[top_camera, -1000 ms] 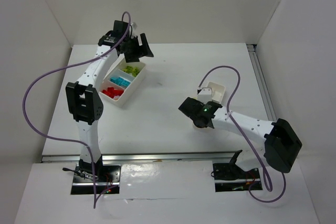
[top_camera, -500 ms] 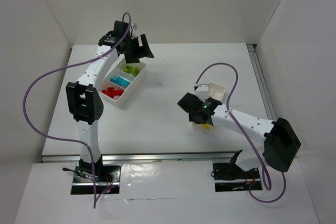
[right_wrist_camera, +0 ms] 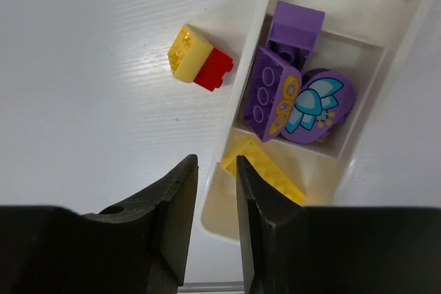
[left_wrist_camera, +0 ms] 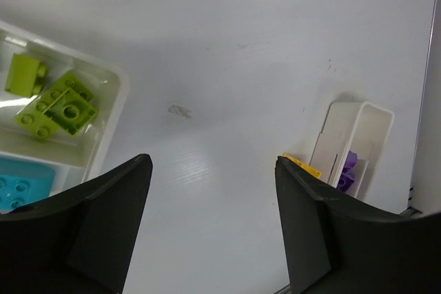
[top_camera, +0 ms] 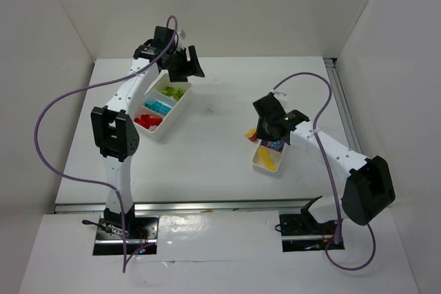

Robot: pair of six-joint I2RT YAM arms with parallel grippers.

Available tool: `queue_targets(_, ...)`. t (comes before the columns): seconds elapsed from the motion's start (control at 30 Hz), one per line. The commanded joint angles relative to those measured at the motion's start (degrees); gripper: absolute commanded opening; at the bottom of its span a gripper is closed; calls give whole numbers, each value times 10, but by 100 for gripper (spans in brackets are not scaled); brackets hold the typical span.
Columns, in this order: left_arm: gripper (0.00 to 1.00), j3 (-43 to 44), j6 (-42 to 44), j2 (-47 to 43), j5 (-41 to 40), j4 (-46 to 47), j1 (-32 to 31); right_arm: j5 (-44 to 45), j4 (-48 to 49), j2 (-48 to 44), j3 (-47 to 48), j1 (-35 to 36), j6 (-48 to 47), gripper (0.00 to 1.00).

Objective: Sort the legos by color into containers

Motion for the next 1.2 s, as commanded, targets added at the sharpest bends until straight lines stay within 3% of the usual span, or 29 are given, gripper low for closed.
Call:
queue_targets(0.0,82,55,36,30,13,-26,-40,-34,38,-17,37,-40,-16,36)
queue_targets(0.17,79,56,36,52,20,-32,-89,-76,14,58,115,-72,-72,40)
queue_targets(0.33,79,19,22,37,21,-27,-95,-82,-5,159,184,-61,-149,65)
queue_targets(0.43,79,7,22,11,5,-27,-87,-82,-32,202,219,-43,-216,70)
queue_targets(0.77,79,2,22,-36,-14,-38,-21,-84,-42,251,219,-13,-296,69)
queue_targets(1.0,79,-10,22,-31,-1,-38,-15,-73,-36,271,191,-13,-314,69)
queue_targets(1.17,79,-15,22,-31,4,-38,-15,-79,-25,277,181,-13,-314,62)
